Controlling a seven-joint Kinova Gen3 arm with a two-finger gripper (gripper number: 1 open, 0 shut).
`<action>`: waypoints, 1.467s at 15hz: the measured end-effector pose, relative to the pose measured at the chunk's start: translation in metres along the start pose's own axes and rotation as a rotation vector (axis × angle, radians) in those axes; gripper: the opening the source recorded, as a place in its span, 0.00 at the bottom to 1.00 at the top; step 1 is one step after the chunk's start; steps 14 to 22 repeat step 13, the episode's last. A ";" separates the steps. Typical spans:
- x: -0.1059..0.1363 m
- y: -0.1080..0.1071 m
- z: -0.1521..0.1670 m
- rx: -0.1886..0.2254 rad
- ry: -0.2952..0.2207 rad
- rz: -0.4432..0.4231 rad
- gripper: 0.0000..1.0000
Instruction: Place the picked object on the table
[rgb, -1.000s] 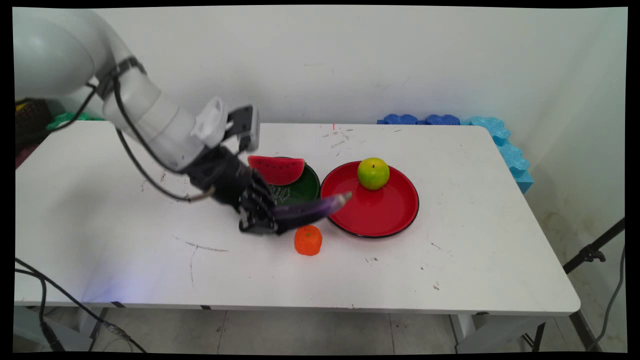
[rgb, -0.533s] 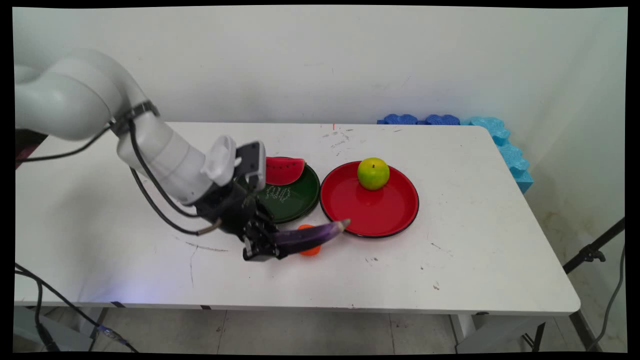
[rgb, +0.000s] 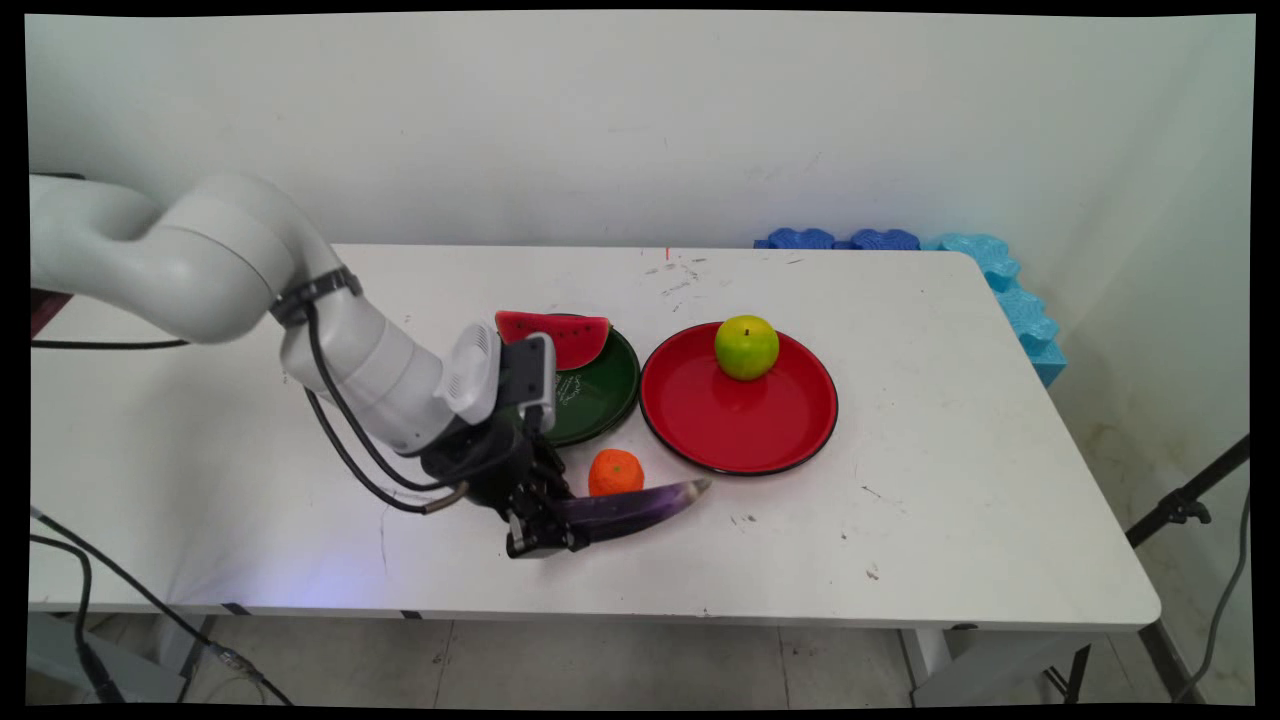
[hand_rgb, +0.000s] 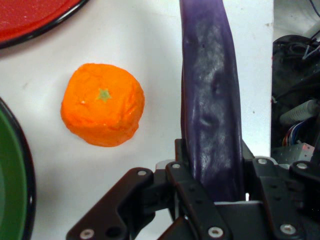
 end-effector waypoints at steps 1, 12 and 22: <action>-0.001 0.000 0.005 -0.001 -0.002 0.005 0.00; -0.007 -0.004 0.035 -0.006 -0.011 0.042 1.00; -0.005 -0.005 0.034 -0.006 -0.007 0.046 1.00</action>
